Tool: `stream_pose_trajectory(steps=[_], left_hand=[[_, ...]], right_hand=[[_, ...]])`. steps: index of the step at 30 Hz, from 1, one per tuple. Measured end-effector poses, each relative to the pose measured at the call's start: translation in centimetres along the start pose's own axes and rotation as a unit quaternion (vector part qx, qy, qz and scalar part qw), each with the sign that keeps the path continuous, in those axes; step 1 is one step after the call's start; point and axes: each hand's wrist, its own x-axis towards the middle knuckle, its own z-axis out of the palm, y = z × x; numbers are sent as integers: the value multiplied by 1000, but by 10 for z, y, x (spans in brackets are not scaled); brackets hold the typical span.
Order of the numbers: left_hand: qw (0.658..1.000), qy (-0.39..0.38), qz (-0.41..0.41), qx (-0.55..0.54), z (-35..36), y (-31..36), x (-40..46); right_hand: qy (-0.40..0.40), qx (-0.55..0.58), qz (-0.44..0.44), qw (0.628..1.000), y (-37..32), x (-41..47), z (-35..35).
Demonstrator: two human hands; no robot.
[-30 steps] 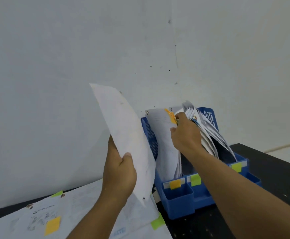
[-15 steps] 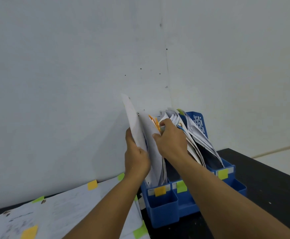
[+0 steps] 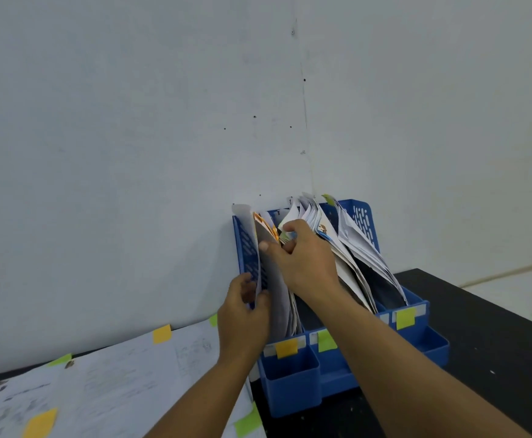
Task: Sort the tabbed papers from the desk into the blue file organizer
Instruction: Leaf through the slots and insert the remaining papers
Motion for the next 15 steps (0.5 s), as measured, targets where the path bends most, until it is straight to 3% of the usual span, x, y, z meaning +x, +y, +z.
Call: stream_pose_trajectory(steps=[5, 11, 15], left_hand=[[999, -33, -12, 32, -14, -7, -3], [990, -112, -78, -38, -41, -13, -10], [992, -87, -91, 5, -79, -30, -28]], right_hand=[[-1, 6, 6, 1000, -3, -4, 6], [-26, -8, -13, 1000, -7, -17, 19], [-13, -17, -55, 998, -3, -37, 34]])
